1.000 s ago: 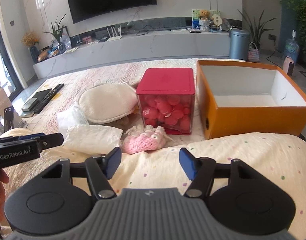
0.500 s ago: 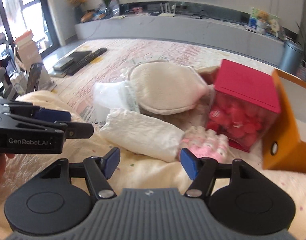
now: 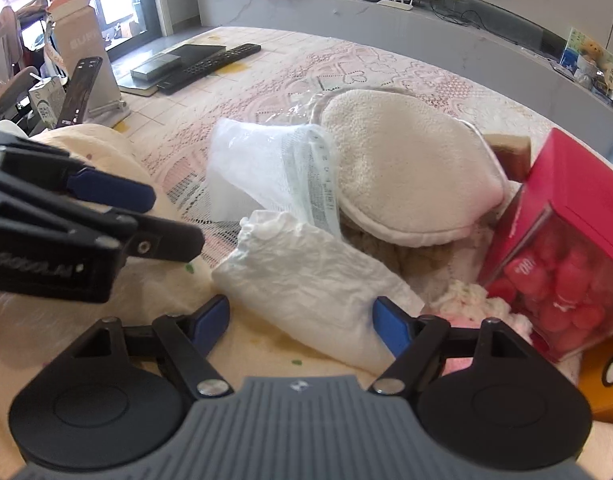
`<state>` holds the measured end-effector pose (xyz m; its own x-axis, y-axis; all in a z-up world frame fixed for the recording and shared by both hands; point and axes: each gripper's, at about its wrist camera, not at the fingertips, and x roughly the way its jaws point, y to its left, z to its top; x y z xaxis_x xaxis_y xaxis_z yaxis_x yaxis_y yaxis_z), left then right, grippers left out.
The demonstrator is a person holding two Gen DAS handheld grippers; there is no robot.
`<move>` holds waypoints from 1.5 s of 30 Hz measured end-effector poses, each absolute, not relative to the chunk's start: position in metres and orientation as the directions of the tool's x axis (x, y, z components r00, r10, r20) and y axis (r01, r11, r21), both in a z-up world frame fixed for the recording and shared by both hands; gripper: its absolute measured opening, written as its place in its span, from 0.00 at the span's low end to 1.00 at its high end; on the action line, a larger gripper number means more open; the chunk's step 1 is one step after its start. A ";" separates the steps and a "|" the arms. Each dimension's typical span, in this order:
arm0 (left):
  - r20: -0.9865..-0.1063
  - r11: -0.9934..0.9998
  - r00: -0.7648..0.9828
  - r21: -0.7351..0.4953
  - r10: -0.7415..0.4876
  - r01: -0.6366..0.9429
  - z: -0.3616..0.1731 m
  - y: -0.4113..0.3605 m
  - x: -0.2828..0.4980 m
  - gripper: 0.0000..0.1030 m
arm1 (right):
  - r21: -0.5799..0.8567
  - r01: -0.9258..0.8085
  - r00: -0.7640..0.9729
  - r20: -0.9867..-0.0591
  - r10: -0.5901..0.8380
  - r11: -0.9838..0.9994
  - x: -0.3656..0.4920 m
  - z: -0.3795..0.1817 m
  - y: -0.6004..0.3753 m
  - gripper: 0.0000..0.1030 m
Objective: Organize soft objects
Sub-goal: 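Grasp the white cloth with the right gripper while the left gripper approaches the beige pad, then grasp the beige round pad with the left gripper while the right gripper lifts the white cloth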
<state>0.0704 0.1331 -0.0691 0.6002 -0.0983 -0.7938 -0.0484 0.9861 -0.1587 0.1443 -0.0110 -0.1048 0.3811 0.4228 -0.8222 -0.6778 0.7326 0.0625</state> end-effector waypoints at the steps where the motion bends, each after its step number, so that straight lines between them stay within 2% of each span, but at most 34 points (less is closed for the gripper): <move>1: -0.794 0.986 0.600 -0.160 -0.098 -0.052 -0.070 0.133 0.071 0.64 | 0.070 -0.670 0.378 -0.825 0.420 0.739 0.148 -0.109 -0.009 0.77; 5: -0.796 0.987 0.598 -0.153 -0.094 -0.048 -0.072 0.133 0.073 0.64 | 0.077 -0.647 0.373 -0.836 0.402 0.759 0.160 -0.124 -0.004 0.74; 10: -0.796 0.988 0.598 -0.146 -0.091 -0.044 -0.073 0.132 0.073 0.64 | 0.038 -0.630 0.407 -0.834 0.371 0.776 0.164 -0.126 -0.011 0.31; 11: -0.796 0.988 0.599 -0.147 -0.092 -0.043 -0.073 0.132 0.073 0.64 | 0.062 -0.620 0.403 -0.830 0.385 0.782 0.165 -0.123 -0.016 0.27; 12: -0.794 0.988 0.601 -0.149 -0.094 -0.042 -0.073 0.133 0.073 0.64 | 0.085 -0.610 0.397 -0.828 0.397 0.788 0.166 -0.119 -0.021 0.19; 13: -0.792 0.988 0.603 -0.151 -0.096 -0.040 -0.073 0.133 0.073 0.64 | 0.103 -0.604 0.393 -0.824 0.408 0.790 0.166 -0.115 -0.025 0.17; 15: -0.788 0.988 0.608 -0.152 -0.100 -0.034 -0.072 0.132 0.072 0.64 | 0.134 -0.594 0.390 -0.814 0.430 0.793 0.164 -0.104 -0.035 0.15; 20: -0.772 0.988 0.624 -0.156 -0.121 -0.002 -0.065 0.126 0.070 0.54 | 0.150 -0.556 0.441 -0.780 0.444 0.817 0.151 -0.070 -0.062 0.11; 22: -0.759 0.985 0.636 -0.173 -0.139 0.010 -0.061 0.125 0.069 0.53 | 0.148 -0.539 0.469 -0.765 0.442 0.829 0.147 -0.057 -0.074 0.10; 29: -0.693 0.981 0.700 -0.185 -0.169 0.055 -0.035 0.116 0.074 0.53 | 0.114 -0.473 0.583 -0.702 0.408 0.873 0.144 -0.013 -0.113 0.10; 33: -0.679 0.988 0.719 -0.140 -0.145 0.067 -0.025 0.110 0.093 0.60 | 0.079 -0.446 0.629 -0.680 0.375 0.892 0.149 0.004 -0.128 0.10; 36: -0.687 0.986 0.710 -0.146 -0.155 0.074 -0.028 0.110 0.113 0.63 | 0.072 -0.447 0.600 -0.715 0.359 0.892 0.163 -0.007 -0.126 0.10; 41: -0.699 0.988 0.699 -0.130 -0.152 0.085 -0.037 0.105 0.135 0.63 | 0.185 -0.413 0.493 -0.778 0.390 0.892 0.191 -0.052 -0.121 0.11; 45: -0.711 0.988 0.686 -0.134 -0.154 0.082 -0.045 0.106 0.143 0.72 | 0.242 -0.400 0.427 -0.804 0.414 0.884 0.204 -0.075 -0.109 0.14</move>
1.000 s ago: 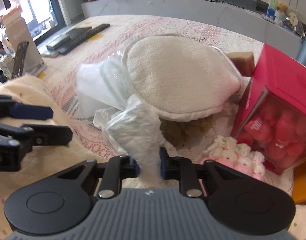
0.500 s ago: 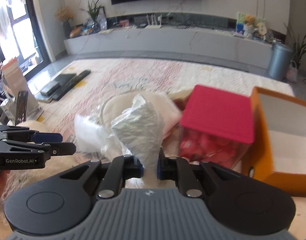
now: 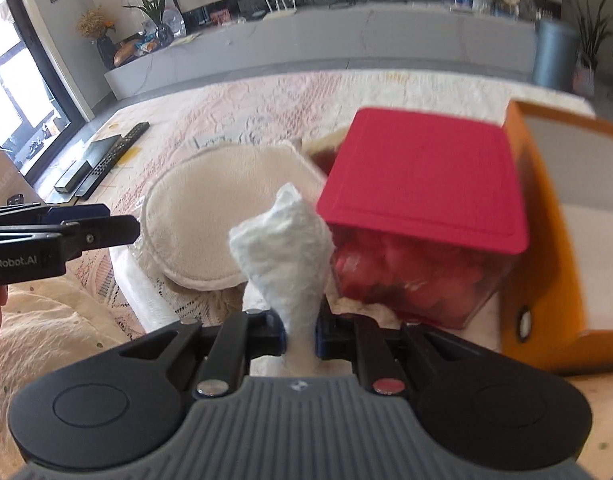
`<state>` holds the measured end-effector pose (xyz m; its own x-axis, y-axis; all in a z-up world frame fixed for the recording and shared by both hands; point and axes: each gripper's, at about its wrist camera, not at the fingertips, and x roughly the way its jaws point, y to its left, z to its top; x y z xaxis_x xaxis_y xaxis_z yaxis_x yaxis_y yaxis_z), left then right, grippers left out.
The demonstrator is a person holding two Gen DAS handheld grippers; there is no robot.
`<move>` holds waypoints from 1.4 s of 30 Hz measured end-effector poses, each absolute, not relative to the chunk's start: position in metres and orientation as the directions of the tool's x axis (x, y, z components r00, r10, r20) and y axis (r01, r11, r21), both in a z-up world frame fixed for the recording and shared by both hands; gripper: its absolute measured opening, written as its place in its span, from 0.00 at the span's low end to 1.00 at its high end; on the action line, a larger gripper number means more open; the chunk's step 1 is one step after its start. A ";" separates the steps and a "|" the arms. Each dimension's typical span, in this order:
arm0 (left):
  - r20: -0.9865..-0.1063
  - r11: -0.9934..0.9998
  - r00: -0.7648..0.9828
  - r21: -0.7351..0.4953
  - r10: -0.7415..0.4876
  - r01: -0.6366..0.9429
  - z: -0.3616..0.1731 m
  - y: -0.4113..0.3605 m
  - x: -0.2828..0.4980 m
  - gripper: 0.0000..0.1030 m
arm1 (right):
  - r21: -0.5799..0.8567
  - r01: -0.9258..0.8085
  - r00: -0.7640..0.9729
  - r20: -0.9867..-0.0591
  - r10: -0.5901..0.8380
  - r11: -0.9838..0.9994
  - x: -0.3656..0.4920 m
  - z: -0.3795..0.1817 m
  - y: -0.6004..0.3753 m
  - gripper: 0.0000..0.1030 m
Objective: Organize soft objects
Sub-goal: 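Grasp the beige round pad with the left gripper while the right gripper lifts the white cloth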
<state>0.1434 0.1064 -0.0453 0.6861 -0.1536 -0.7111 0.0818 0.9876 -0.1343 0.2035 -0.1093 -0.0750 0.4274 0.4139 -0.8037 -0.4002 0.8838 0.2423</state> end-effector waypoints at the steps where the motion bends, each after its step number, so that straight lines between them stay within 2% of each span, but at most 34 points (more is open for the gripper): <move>1: -0.714 0.987 0.682 -0.138 -0.156 0.080 -0.047 0.107 0.146 0.72 | 0.241 -0.403 0.416 -0.811 0.411 0.883 0.205 -0.079 -0.105 0.18; 6: -0.724 0.987 0.673 -0.145 -0.149 0.063 -0.057 0.106 0.156 0.75 | 0.214 -0.417 0.395 -0.832 0.388 0.883 0.212 -0.082 -0.097 0.26; 9: -0.724 0.986 0.673 -0.152 -0.153 0.061 -0.058 0.104 0.163 0.75 | 0.181 -0.415 0.418 -0.832 0.364 0.891 0.211 -0.073 -0.103 0.47; 11: -0.725 0.988 0.674 -0.141 -0.145 0.061 -0.060 0.101 0.167 0.75 | 0.169 -0.417 0.431 -0.828 0.358 0.893 0.209 -0.064 -0.106 0.51; 13: -0.723 0.991 0.678 -0.121 -0.132 0.064 -0.062 0.097 0.171 0.75 | 0.150 -0.415 0.445 -0.827 0.344 0.898 0.205 -0.056 -0.108 0.63; 15: -0.719 0.993 0.684 -0.100 -0.120 0.069 -0.063 0.091 0.174 0.73 | 0.126 -0.423 0.466 -0.819 0.335 0.897 0.201 -0.049 -0.107 0.69; 17: -0.708 0.994 0.698 -0.069 -0.105 0.079 -0.062 0.086 0.173 0.55 | 0.101 -0.445 0.476 -0.815 0.330 0.890 0.196 -0.045 -0.103 0.69; 18: -0.704 0.995 0.704 -0.047 -0.094 0.086 -0.060 0.082 0.172 0.52 | 0.084 -0.461 0.481 -0.813 0.328 0.884 0.192 -0.044 -0.101 0.72; 20: -0.692 0.995 0.717 -0.025 -0.086 0.095 -0.057 0.079 0.168 0.37 | 0.051 -0.490 0.490 -0.810 0.323 0.870 0.184 -0.042 -0.095 0.80; 21: -0.687 0.995 0.721 -0.024 -0.091 0.102 -0.055 0.077 0.166 0.34 | 0.029 -0.505 0.496 -0.808 0.318 0.862 0.180 -0.042 -0.090 0.82; 23: -0.677 0.993 0.729 -0.025 -0.101 0.115 -0.050 0.073 0.159 0.25 | -0.027 -0.539 0.510 -0.806 0.301 0.842 0.172 -0.043 -0.079 0.82; 26: -0.664 0.990 0.737 -0.039 -0.130 0.139 -0.044 0.066 0.148 0.19 | -0.131 -0.574 0.542 -0.801 0.255 0.808 0.162 -0.050 -0.064 0.83; 30: -0.674 0.989 0.725 -0.054 -0.138 0.139 -0.044 0.064 0.137 0.18 | -0.257 -0.589 0.581 -0.793 0.181 0.766 0.155 -0.069 -0.049 0.82; 36: -0.712 0.988 0.686 -0.094 -0.151 0.120 -0.058 0.071 0.132 0.17 | -0.345 -0.595 0.623 -0.768 0.146 0.726 0.150 -0.088 -0.041 0.81; 38: -0.719 0.987 0.678 -0.098 -0.157 0.124 -0.063 0.071 0.134 0.24 | -0.353 -0.600 0.623 -0.768 0.144 0.718 0.152 -0.092 -0.041 0.76; 40: -0.706 0.987 0.690 -0.091 -0.157 0.132 -0.065 0.070 0.136 0.31 | -0.350 -0.603 0.618 -0.773 0.142 0.717 0.156 -0.095 -0.044 0.66; 42: -0.691 0.986 0.703 -0.096 -0.167 0.139 -0.065 0.069 0.139 0.32 | -0.341 -0.605 0.608 -0.781 0.142 0.719 0.159 -0.098 -0.047 0.56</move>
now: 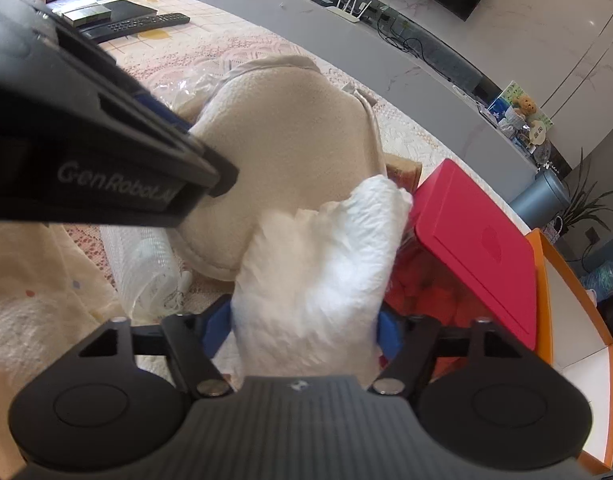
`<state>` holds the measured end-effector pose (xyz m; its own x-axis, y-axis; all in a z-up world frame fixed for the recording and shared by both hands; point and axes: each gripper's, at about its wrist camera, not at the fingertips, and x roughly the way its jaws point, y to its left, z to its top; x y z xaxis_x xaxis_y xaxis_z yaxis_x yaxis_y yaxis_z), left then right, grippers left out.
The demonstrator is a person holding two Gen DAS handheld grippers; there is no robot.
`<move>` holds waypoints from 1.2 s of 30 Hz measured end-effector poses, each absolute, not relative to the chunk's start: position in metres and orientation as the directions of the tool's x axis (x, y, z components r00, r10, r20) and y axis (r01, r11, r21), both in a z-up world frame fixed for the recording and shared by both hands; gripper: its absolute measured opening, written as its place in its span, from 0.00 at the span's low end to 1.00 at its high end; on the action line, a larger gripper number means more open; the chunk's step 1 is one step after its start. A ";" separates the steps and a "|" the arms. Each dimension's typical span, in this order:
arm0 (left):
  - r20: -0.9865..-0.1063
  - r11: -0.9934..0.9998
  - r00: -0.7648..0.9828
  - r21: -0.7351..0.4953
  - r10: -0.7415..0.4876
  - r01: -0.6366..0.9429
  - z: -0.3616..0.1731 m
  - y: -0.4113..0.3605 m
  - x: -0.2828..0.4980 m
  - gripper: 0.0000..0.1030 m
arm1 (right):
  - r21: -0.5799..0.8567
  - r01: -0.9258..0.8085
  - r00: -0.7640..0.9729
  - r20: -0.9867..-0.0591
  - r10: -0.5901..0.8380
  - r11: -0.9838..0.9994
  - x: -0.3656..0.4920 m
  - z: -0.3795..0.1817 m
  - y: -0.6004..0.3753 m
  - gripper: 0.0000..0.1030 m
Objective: Organize soft objects
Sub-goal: 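Grasp the beige round pad with the left gripper while the right gripper lifts the white cloth, then carry both items into the orange box and open both grippers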
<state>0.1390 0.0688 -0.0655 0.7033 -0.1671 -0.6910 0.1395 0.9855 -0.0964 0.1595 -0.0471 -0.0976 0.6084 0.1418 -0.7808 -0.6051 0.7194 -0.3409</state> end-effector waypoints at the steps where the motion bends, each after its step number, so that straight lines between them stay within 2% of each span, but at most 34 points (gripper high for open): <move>1: -0.688 0.984 0.704 -0.103 -0.176 0.145 -0.066 0.068 0.141 0.32 | -0.334 -0.607 0.603 -0.785 0.144 0.721 0.161 -0.099 -0.048 0.48; 5: -0.688 0.984 0.705 -0.082 -0.172 0.160 -0.069 0.061 0.146 0.32 | -0.303 -0.608 0.591 -0.790 0.163 0.734 0.167 -0.097 -0.052 0.34; 6: -0.685 0.984 0.710 -0.070 -0.165 0.161 -0.070 0.059 0.146 0.30 | -0.289 -0.607 0.586 -0.792 0.172 0.740 0.168 -0.095 -0.054 0.30; 7: -0.681 0.985 0.714 -0.061 -0.160 0.162 -0.070 0.058 0.145 0.23 | -0.266 -0.605 0.579 -0.794 0.186 0.751 0.169 -0.092 -0.057 0.28; 8: -0.678 0.985 0.717 -0.056 -0.158 0.164 -0.069 0.057 0.144 0.19 | -0.230 -0.600 0.569 -0.796 0.207 0.767 0.174 -0.088 -0.061 0.27; 13: -0.622 0.987 0.767 -0.060 -0.156 0.152 -0.052 0.060 0.127 0.15 | -0.016 -0.535 0.534 -0.781 0.323 0.845 0.190 -0.065 -0.087 0.23; 19: -0.582 0.989 0.801 -0.040 -0.137 0.140 -0.029 0.056 0.110 0.13 | 0.087 -0.487 0.555 -0.738 0.385 0.869 0.188 -0.037 -0.110 0.19; 26: -0.506 0.988 0.850 -0.027 -0.147 0.154 0.008 0.040 0.083 0.13 | 0.051 -0.473 0.640 -0.666 0.383 0.880 0.155 0.002 -0.129 0.19; 36: -0.432 0.955 0.855 -0.071 -0.288 0.286 0.047 -0.003 0.081 0.13 | -0.049 -0.421 0.723 -0.621 0.303 0.906 0.144 0.047 -0.182 0.19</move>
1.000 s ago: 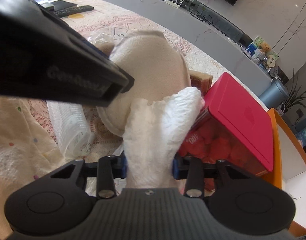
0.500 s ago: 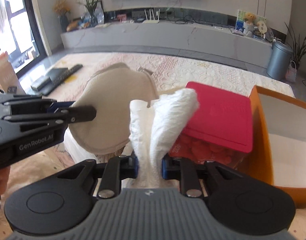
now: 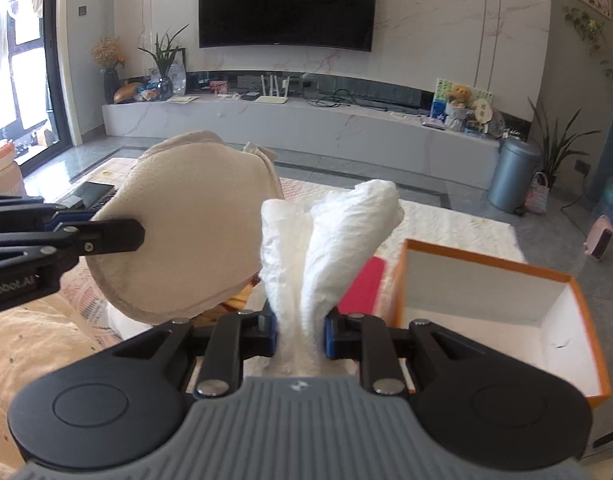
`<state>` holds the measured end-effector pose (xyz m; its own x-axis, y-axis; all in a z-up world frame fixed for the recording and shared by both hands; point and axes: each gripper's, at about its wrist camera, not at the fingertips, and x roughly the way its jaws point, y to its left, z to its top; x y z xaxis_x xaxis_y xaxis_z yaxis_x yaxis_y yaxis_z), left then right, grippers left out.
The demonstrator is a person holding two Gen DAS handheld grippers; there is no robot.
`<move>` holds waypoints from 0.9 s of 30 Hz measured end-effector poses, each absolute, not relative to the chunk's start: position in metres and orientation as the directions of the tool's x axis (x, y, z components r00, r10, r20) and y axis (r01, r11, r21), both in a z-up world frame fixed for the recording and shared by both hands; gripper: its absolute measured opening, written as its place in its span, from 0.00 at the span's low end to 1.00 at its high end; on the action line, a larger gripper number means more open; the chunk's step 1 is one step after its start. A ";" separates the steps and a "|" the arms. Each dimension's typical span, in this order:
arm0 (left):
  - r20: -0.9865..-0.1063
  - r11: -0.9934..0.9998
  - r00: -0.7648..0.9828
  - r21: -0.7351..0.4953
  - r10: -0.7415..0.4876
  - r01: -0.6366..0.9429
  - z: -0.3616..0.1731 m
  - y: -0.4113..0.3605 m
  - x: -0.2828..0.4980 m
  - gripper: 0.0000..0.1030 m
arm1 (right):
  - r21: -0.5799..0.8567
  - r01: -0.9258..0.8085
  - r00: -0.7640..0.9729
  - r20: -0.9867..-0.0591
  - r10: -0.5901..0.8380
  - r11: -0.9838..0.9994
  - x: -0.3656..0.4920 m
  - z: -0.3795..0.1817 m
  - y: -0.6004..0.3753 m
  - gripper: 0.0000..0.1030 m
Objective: Organize soft objects
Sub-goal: 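Carry both items into the orange box and open both grippers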
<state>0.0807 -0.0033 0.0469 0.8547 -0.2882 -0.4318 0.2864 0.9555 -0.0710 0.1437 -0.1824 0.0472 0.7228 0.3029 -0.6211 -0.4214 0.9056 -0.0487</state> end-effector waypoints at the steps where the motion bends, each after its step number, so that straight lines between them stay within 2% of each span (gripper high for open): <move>1: -0.428 0.950 0.850 -0.076 -0.306 0.304 0.050 -0.010 0.085 0.13 | -0.066 -0.412 0.728 -0.623 0.285 0.909 0.146 0.050 -0.189 0.19; 7: -0.415 0.912 0.813 -0.155 -0.409 0.380 0.063 -0.047 0.123 0.13 | -0.154 -0.347 0.747 -0.642 0.174 0.925 0.161 0.059 -0.236 0.19; 12: -0.448 0.891 0.770 -0.198 -0.453 0.409 0.057 -0.082 0.166 0.14 | -0.189 -0.319 0.731 -0.673 0.114 0.929 0.189 0.056 -0.273 0.19; 18: -0.532 0.881 0.712 -0.160 -0.457 0.445 0.031 -0.124 0.210 0.13 | -0.198 -0.336 0.664 -0.743 0.082 0.921 0.233 0.032 -0.299 0.19; 23: -0.625 0.869 0.621 -0.218 -0.473 0.443 -0.006 -0.141 0.237 0.14 | -0.167 -0.368 0.562 -0.824 0.076 0.915 0.268 -0.007 -0.308 0.19; 27: -0.685 0.870 0.569 -0.204 -0.455 0.449 -0.029 -0.150 0.248 0.14 | -0.119 -0.388 0.469 -0.879 0.085 0.914 0.290 -0.039 -0.313 0.20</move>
<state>0.2484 -0.1495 -0.0292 0.5693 -0.4546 -0.6850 0.4490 0.8699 -0.2042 0.2896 -0.3129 -0.0391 0.4694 0.0847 -0.8789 -0.3885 0.9137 -0.1194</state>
